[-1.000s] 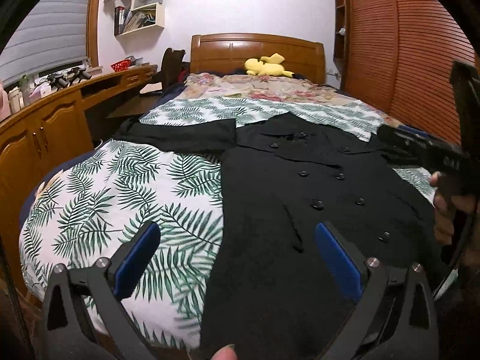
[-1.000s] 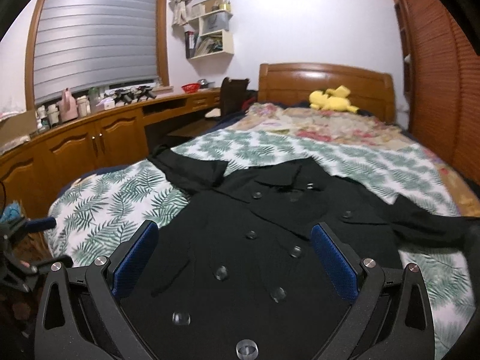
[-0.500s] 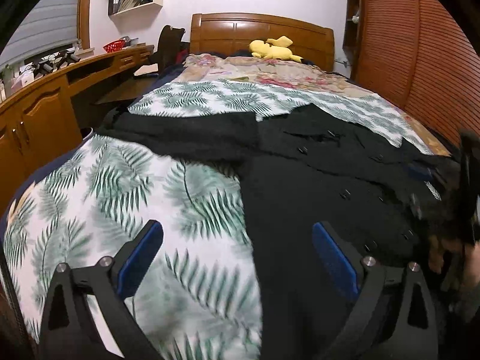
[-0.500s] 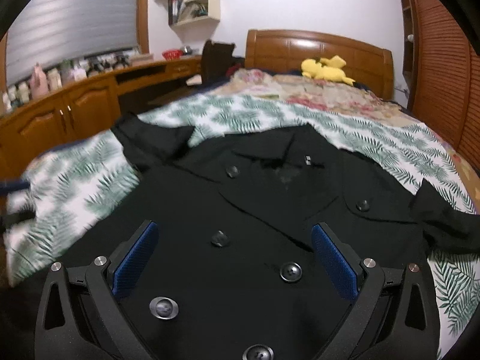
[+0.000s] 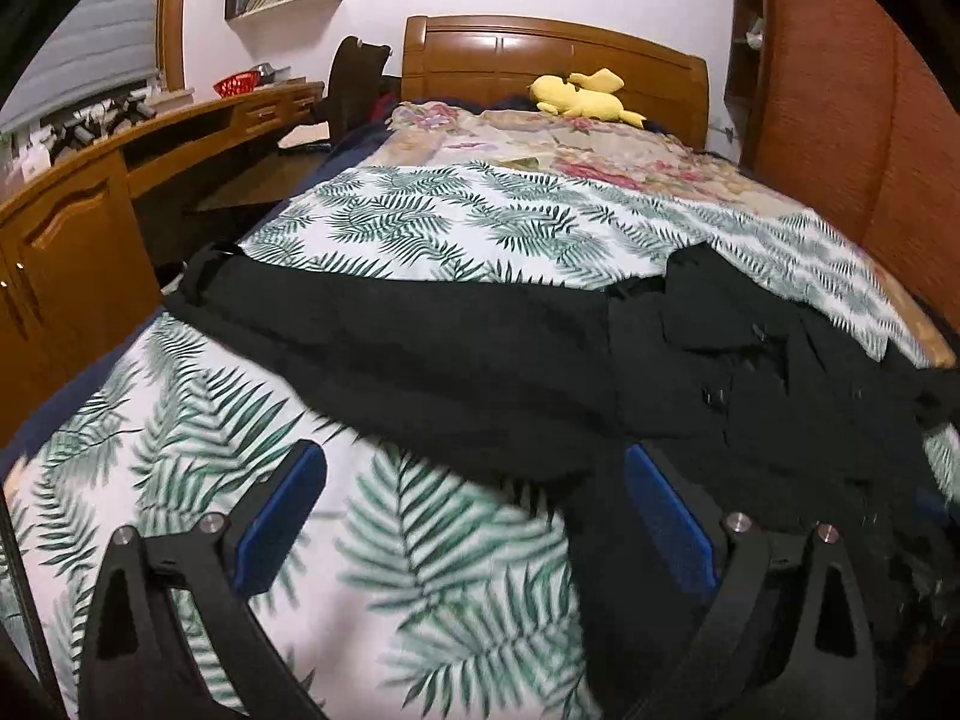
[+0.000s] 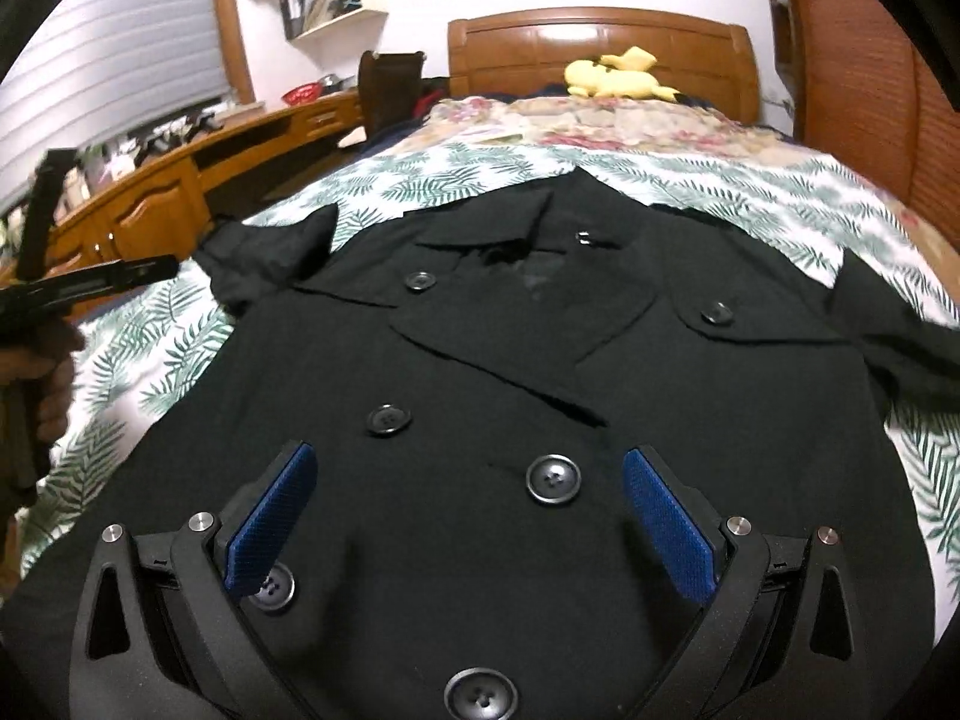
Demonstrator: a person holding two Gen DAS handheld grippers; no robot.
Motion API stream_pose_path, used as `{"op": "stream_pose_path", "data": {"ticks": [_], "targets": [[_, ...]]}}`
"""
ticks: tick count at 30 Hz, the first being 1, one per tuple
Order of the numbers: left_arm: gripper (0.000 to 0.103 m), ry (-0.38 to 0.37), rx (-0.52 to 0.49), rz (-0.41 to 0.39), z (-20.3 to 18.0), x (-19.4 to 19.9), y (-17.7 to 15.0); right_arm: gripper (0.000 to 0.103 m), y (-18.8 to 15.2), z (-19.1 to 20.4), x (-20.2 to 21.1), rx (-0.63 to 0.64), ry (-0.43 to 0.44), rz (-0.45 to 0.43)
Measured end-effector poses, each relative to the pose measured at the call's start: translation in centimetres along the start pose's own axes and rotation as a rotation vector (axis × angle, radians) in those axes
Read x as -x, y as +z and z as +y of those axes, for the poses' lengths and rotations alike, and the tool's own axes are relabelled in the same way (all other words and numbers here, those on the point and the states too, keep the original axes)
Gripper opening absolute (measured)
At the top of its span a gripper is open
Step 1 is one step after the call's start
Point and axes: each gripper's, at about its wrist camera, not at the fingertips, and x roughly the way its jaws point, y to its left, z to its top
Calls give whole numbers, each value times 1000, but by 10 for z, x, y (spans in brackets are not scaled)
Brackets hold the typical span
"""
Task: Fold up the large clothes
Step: 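Move the left tool to the coat sleeve while the right tool approaches the coat front, then grasp the coat sleeve with the left tool and fold it across the coat front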
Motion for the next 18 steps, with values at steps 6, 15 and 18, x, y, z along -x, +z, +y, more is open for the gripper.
{"op": "stream_pose_path", "data": {"ticks": [6, 15, 18], "targets": [[99, 19, 68, 0, 15, -33, 20, 103, -1, 8, -6, 31, -2, 26], [80, 72, 250, 150, 73, -104, 18, 103, -1, 6, -15, 28, 36, 63], [71, 50, 314, 181, 86, -113, 10, 103, -2, 11, -16, 47, 39, 71]]}}
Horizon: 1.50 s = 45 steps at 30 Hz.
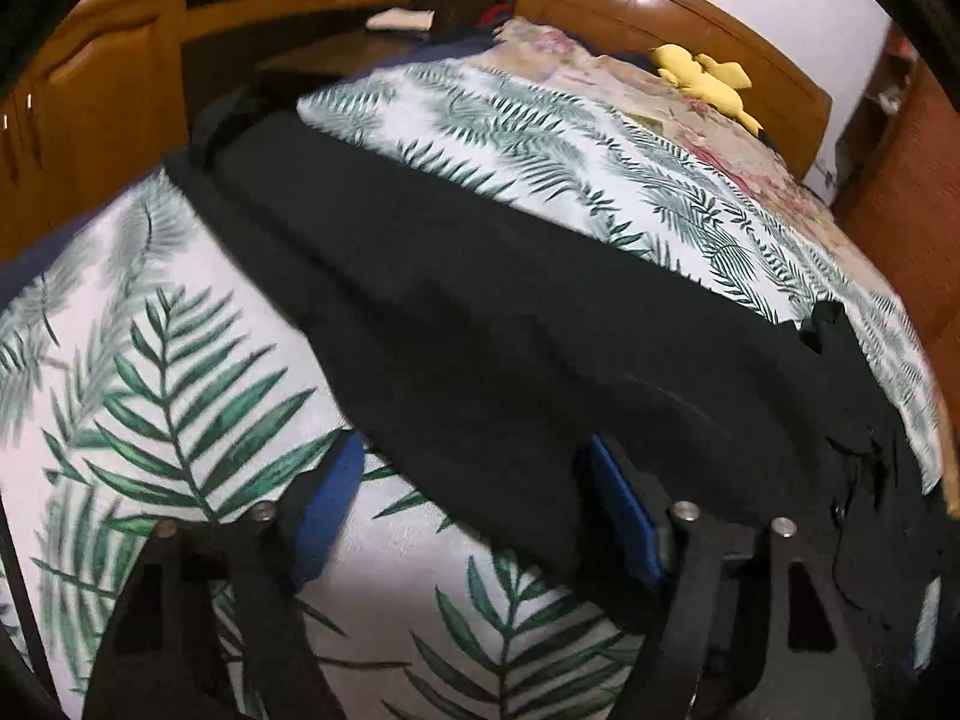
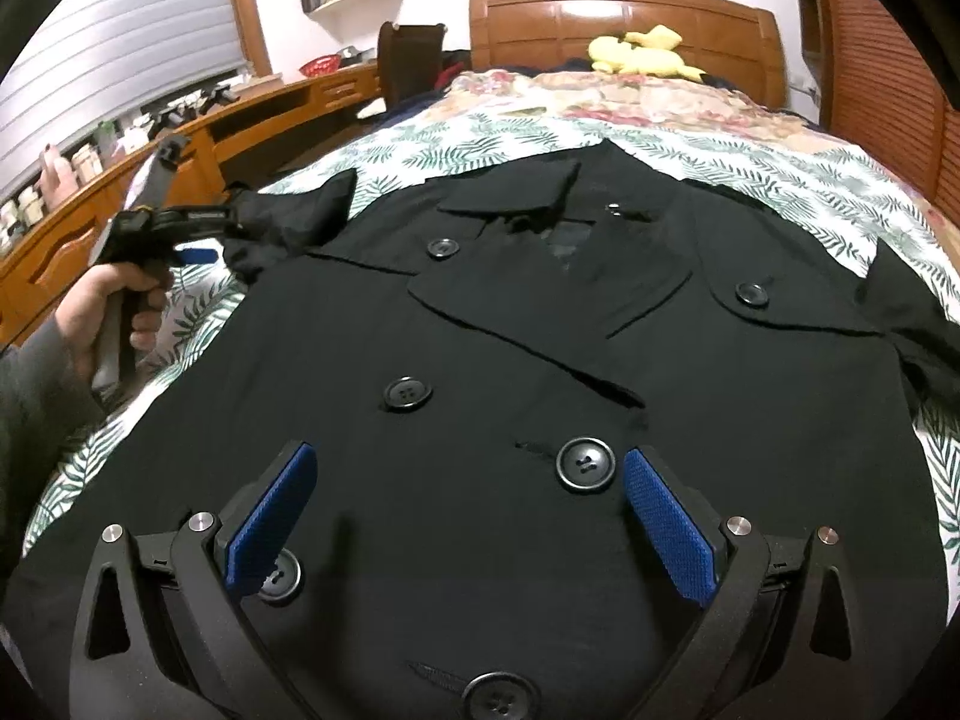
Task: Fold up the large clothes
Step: 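Grasp the coat sleeve with the left tool and fold it across the coat front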
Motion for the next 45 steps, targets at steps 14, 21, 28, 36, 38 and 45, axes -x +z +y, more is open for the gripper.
{"op": "stream_pose_path", "data": {"ticks": [14, 21, 28, 36, 38, 45], "targets": [[0, -21, -105, -104, -43, 46, -3, 103, 0, 7, 3, 24, -10, -9], [0, -95, -278, -155, -114, 125, -38, 103, 0, 18, 23, 89, -35, -51], [0, -148, -360, -121, -150, 164, -80, 103, -10, 5, 58, 67, -55, -83], [2, -176, -387, -59, -154, 174, -88, 103, -6, -2, 71, 66, -75, -110], [6, -200, -371, -65, -152, 180, -82, 103, -5, -1, 68, 65, -69, -105], [28, -171, -364, -108, -135, 187, -65, 103, -1, 10, 53, 85, -49, -92]]}}
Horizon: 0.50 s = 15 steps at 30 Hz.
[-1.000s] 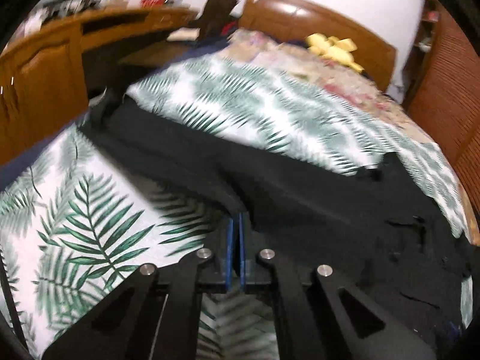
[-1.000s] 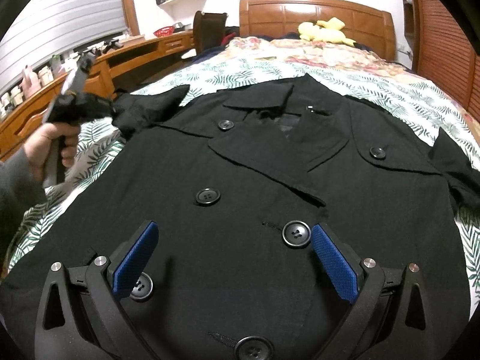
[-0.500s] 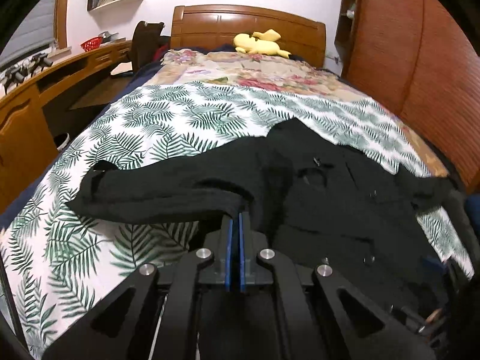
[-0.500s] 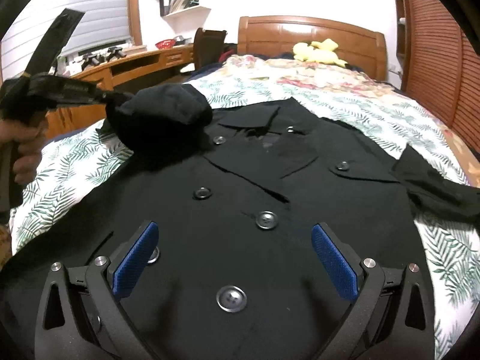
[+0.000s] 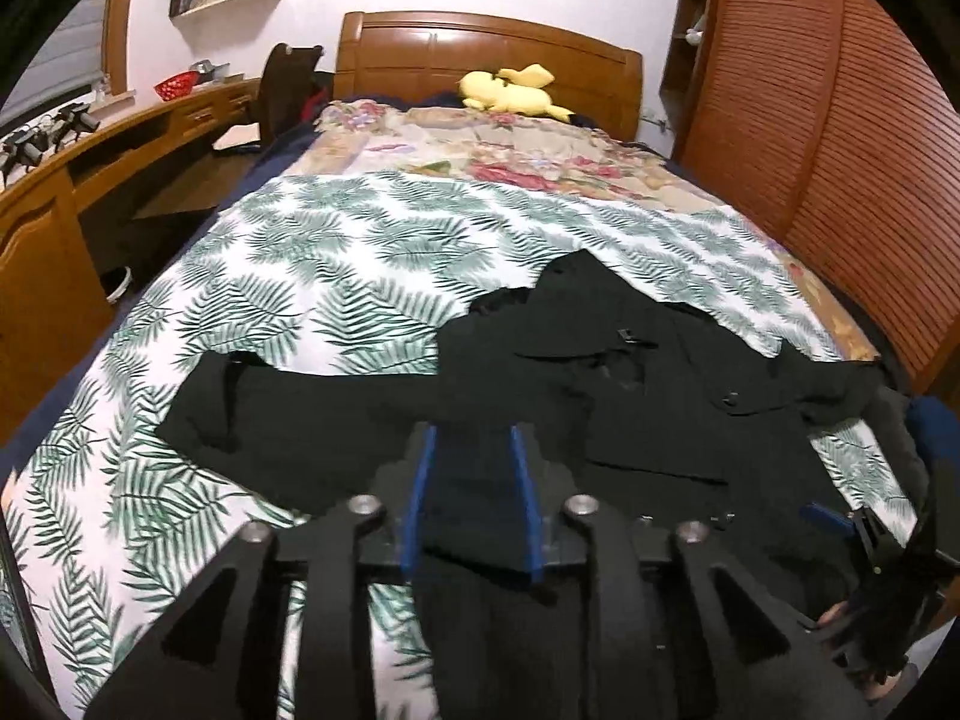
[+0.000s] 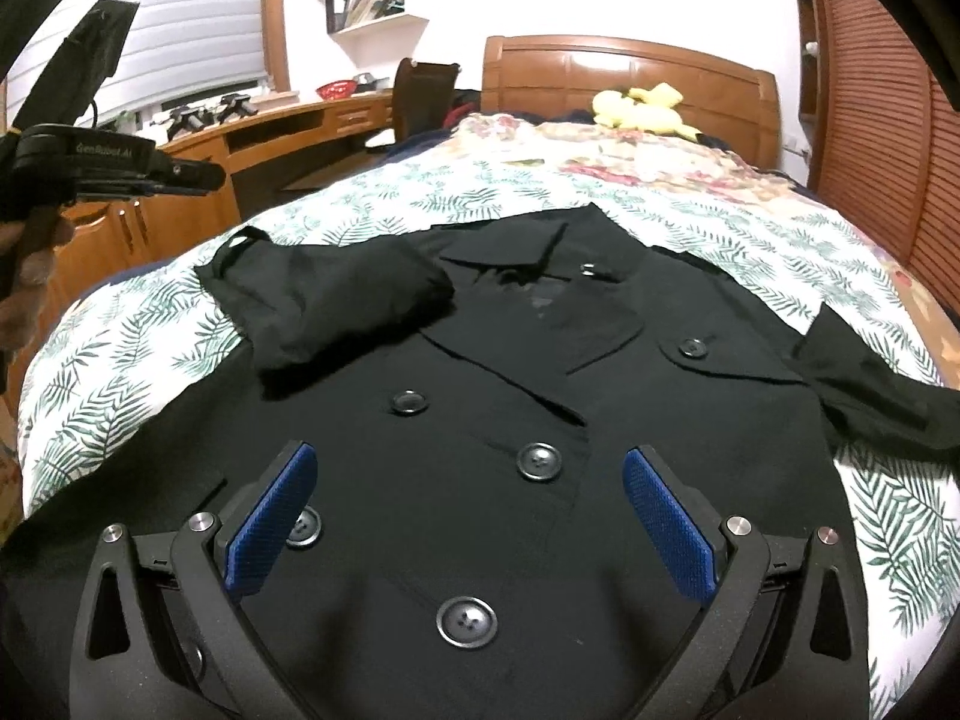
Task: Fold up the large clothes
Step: 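Grasp the coat sleeve with the left tool and fold it across the coat front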
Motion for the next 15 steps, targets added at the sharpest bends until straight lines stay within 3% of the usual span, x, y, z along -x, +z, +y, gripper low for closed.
{"op": "stream_pose_path", "data": {"ticks": [15], "targets": [[38, 74, 167, 191, 82, -93, -49, 103, -2, 6, -16, 11, 16, 30]]}}
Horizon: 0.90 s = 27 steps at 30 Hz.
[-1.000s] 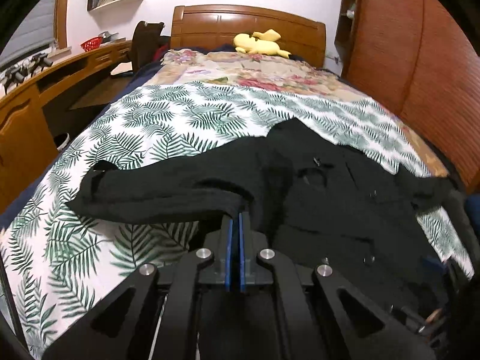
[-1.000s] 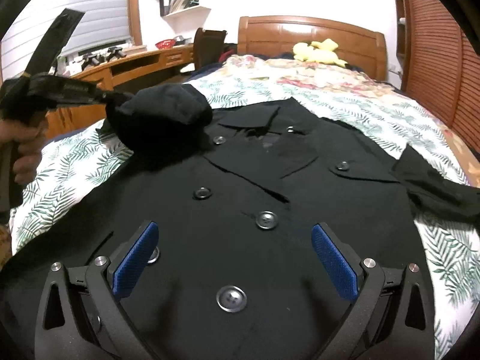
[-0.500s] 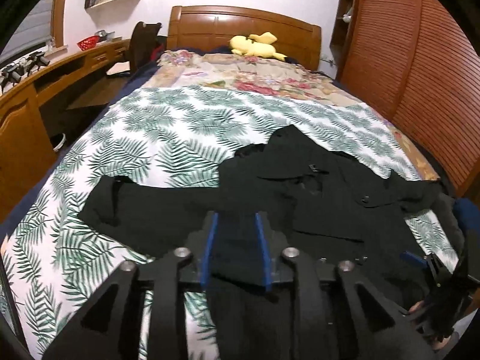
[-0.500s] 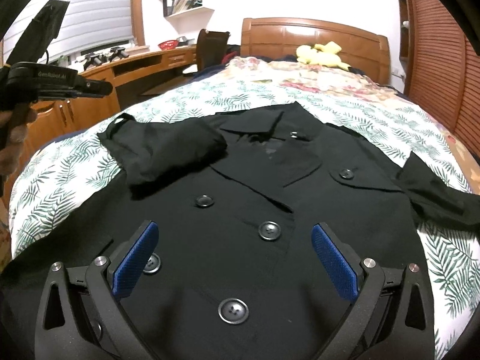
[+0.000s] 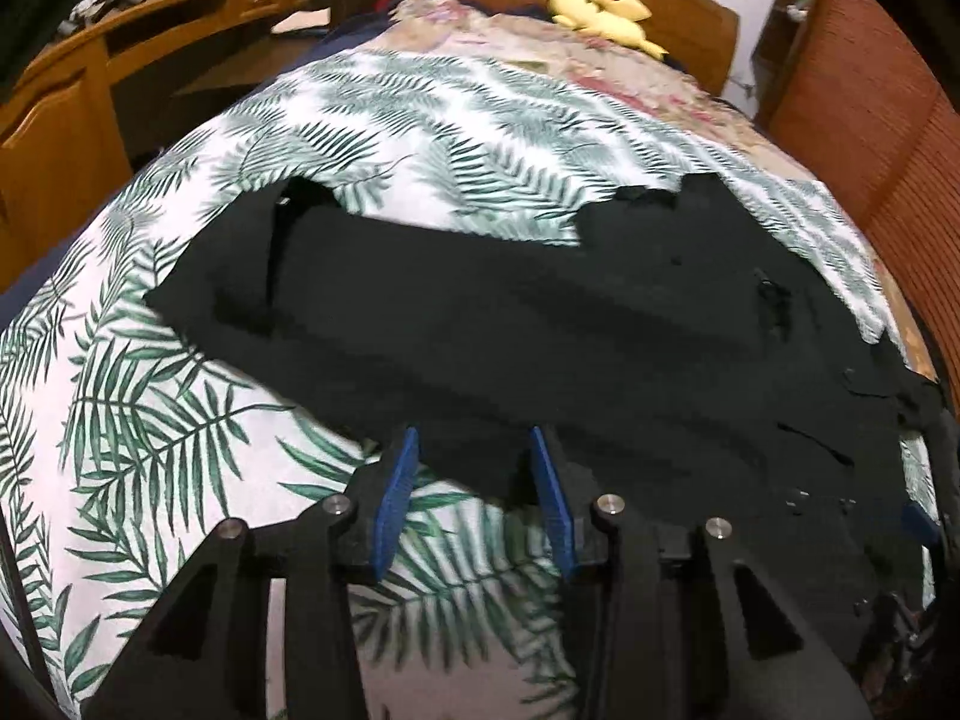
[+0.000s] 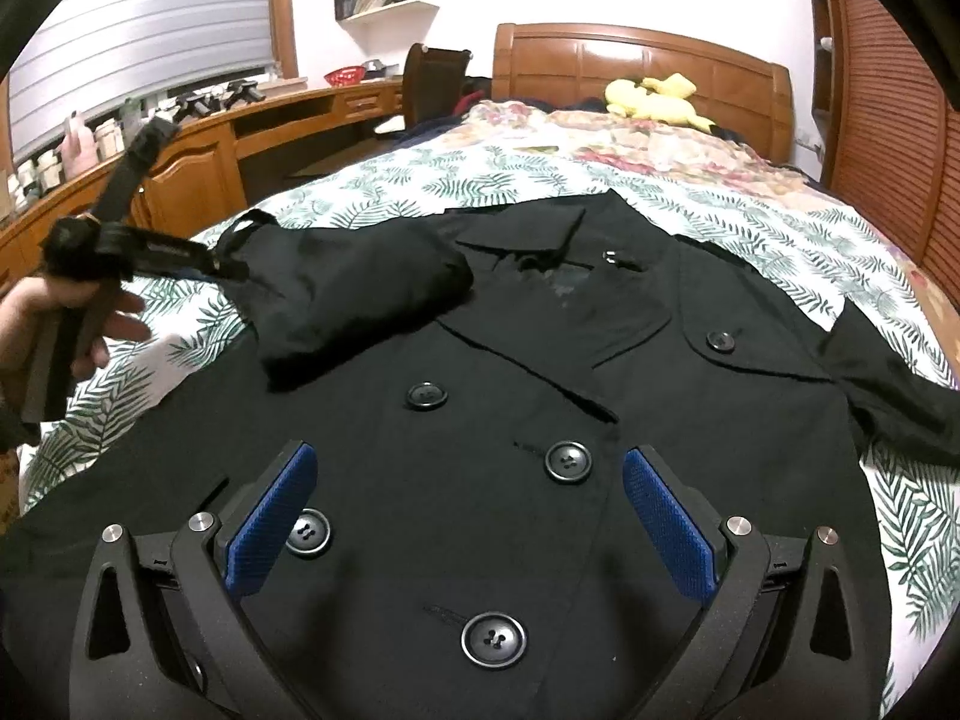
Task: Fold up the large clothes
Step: 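Grasp the coat sleeve with the left tool and fold it across the coat front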
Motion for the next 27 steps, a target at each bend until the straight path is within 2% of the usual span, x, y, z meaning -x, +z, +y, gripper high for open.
{"op": "stream_pose_path", "data": {"ticks": [4, 9, 20, 21, 24, 25, 27], "targets": [[39, 26, 34, 21, 13, -14, 0, 103, -1, 3, -2, 14, -6, 5], [41, 19, 101, 35, 29, -27, 1, 103, -2, 5, -3, 23, -8, 6], [41, 83, 79, 17, 21, -40, 8, 103, -4, 3, -4, 15, -1, 16], [39, 86, 70, 16, 20, -41, 8, 103, -4, 3, -4, 14, 0, 16], [14, 106, 25, 8, 17, -41, 8, 103, -4, 3, -4, 15, 0, 16], [2, 112, 15, 7, 16, -41, 9, 103, -4, 3, -4, 15, 0, 17], [0, 130, -9, -4, 12, -38, 9, 103, -3, 4, -5, 15, 0, 16]]}}
